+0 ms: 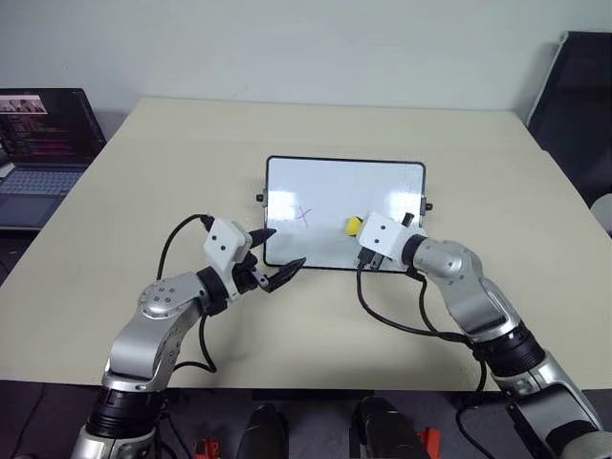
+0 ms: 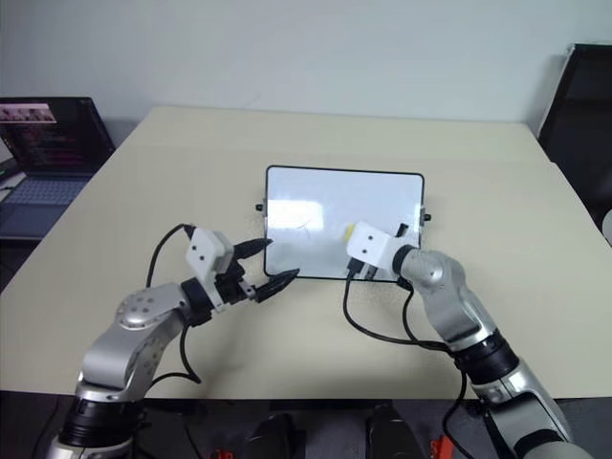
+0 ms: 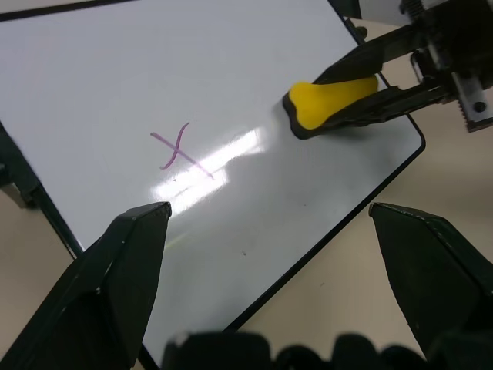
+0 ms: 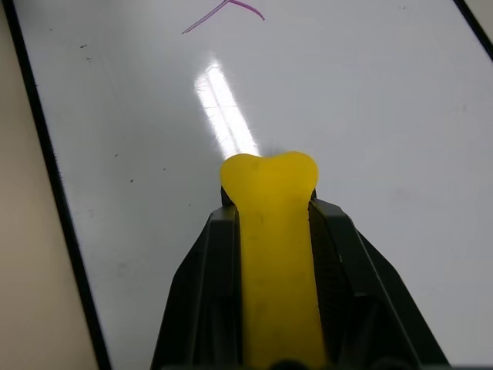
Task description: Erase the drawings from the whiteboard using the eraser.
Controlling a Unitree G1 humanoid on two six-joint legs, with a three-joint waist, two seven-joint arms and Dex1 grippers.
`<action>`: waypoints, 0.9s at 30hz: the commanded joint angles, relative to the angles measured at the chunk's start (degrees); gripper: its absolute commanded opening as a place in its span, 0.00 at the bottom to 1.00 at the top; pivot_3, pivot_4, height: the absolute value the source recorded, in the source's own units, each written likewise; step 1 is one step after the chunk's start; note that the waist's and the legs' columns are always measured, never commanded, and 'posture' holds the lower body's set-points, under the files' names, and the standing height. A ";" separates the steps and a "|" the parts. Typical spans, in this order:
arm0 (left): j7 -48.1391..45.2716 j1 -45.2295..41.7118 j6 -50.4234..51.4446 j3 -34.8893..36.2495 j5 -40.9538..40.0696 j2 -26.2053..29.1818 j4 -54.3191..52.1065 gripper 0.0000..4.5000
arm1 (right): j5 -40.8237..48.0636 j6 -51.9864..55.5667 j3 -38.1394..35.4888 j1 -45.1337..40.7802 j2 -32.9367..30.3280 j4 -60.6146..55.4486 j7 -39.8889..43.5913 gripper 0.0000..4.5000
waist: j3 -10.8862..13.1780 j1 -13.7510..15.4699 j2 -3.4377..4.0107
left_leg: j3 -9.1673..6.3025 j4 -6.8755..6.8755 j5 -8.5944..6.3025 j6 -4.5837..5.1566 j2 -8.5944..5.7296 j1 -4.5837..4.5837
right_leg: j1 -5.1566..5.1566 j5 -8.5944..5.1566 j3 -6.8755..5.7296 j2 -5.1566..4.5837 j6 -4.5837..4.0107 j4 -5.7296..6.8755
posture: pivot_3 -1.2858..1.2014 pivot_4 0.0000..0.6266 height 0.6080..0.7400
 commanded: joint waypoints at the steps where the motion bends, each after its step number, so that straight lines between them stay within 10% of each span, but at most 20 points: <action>1: -0.63 0.05 0.17 2.90 -1.28 1.61 -1.02 1.00 | 5.61 4.28 -5.51 -0.31 3.07 -5.09 0.52 0.19 | 0.02 -0.01 0.00 | 0.00 0.00 0.00 0.00 0.00 -0.01 | -0.01 0.00 0.00 0.00 0.00 0.00 | 0.52 0.24 1.00; 10: -1.23 2.52 -0.69 8.64 -1.63 5.12 -0.06 1.00 | 19.23 6.56 -11.00 5.20 4.88 -15.02 4.79 0.19 | 0.04 -0.02 0.01 | -0.01 -0.06 -0.04 -0.04 0.01 -0.31 | -0.25 -0.10 -0.03 0.00 0.09 -0.03 | 0.52 0.24 1.00; 27: -1.95 6.20 -1.13 11.45 -0.71 8.21 -0.98 1.00 | 17.04 -3.03 -3.38 -4.23 8.37 -0.88 2.47 0.19 | 0.05 -0.07 0.02 | 0.00 -0.07 -0.05 -0.06 0.02 -0.39 | -0.39 -0.10 -0.04 0.00 0.06 -0.02 | 0.52 0.24 1.00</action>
